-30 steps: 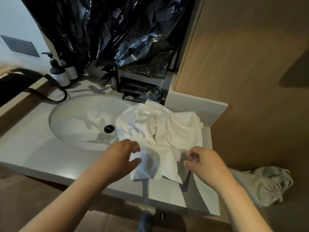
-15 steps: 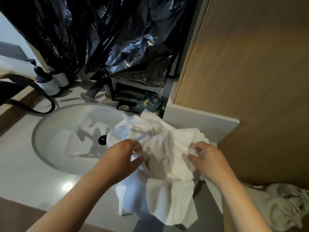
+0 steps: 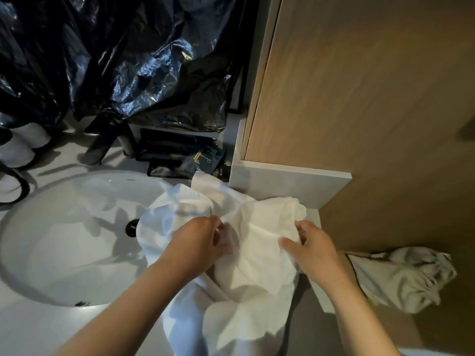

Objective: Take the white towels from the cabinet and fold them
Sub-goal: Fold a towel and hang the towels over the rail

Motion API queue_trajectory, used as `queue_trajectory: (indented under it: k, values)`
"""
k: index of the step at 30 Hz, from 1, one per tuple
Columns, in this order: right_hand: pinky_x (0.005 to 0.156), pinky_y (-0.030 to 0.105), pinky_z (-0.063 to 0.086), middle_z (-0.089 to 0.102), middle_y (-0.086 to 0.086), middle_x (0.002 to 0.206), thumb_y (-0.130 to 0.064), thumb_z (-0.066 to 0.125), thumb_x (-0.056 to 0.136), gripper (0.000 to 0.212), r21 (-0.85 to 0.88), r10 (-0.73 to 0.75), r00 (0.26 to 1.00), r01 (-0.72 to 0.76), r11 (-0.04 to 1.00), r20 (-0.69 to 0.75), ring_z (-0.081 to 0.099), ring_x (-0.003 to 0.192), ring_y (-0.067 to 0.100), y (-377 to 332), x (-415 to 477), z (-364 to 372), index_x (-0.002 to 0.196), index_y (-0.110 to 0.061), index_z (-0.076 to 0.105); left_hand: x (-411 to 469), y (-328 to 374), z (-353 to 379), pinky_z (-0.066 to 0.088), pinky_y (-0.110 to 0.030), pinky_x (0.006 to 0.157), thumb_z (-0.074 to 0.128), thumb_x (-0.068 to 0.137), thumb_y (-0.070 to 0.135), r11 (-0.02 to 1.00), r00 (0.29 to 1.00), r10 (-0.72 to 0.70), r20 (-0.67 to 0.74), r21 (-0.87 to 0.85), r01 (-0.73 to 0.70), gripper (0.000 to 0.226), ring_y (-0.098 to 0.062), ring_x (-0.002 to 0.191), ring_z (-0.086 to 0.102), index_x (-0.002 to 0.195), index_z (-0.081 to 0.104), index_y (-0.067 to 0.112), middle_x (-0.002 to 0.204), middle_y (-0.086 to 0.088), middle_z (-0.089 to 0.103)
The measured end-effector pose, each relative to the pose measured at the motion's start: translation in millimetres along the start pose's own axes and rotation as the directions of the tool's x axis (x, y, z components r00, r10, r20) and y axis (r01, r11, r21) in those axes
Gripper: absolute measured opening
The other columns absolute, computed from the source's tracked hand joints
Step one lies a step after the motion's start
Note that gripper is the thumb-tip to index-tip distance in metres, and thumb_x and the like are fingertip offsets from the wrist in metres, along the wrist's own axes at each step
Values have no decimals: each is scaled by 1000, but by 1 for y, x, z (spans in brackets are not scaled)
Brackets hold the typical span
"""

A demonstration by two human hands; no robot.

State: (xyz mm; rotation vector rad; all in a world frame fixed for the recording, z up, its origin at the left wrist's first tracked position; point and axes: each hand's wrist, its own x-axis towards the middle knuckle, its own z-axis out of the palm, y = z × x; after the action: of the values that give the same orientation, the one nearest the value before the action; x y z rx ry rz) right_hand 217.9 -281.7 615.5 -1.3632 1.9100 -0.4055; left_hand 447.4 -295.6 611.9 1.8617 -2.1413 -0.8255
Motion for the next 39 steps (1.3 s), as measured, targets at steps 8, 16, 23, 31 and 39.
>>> queue_trajectory:
  k: [8, 16, 23, 31, 39]
  values:
    - [65, 25, 51, 68, -14, 93, -22, 65, 91, 17, 243, -88, 968, 146, 959, -235, 64, 78, 2, -28, -32, -30, 107, -28, 63, 1, 11, -30, 45, -29, 64, 65, 88, 24, 973, 983, 151, -106, -160, -167, 19, -15, 65, 55, 75, 61, 10, 71, 0, 61]
    - [56, 16, 46, 68, -13, 83, -16, 58, 93, 15, 305, -249, 828, 439, 845, -502, 61, 71, 6, -73, -62, -52, 102, -26, 67, -21, 35, -84, 47, -17, 46, 67, 88, 9, 816, 935, 151, -320, -493, -301, 9, -10, 48, 64, 80, 67, 10, 78, -1, 63]
    - [70, 26, 55, 69, -16, 93, -22, 62, 93, 20, 254, -330, 721, 572, 780, -610, 65, 86, 9, -104, -80, -77, 105, -39, 63, -23, 53, -116, 46, -12, 51, 70, 85, 10, 793, 863, 218, -456, -432, -428, 6, -4, 50, 66, 81, 70, 14, 81, 3, 63]
    - [79, 28, 57, 70, -17, 99, -27, 66, 91, 30, 153, -259, 930, 305, 940, -261, 66, 89, 2, -69, -63, -55, 121, -31, 65, -16, 26, -80, 50, -21, 68, 74, 81, 30, 942, 933, 148, -328, -241, -234, 16, 3, 69, 62, 94, 65, 29, 99, 13, 60]
    - [81, 16, 50, 74, -9, 92, -8, 66, 91, 28, 338, -188, 965, 242, 910, -184, 66, 90, -1, -37, -49, -16, 115, -24, 69, -20, 20, -49, 52, -17, 69, 72, 81, 42, 938, 974, 152, -167, -286, -195, 20, 1, 75, 63, 93, 64, 28, 94, 13, 63]
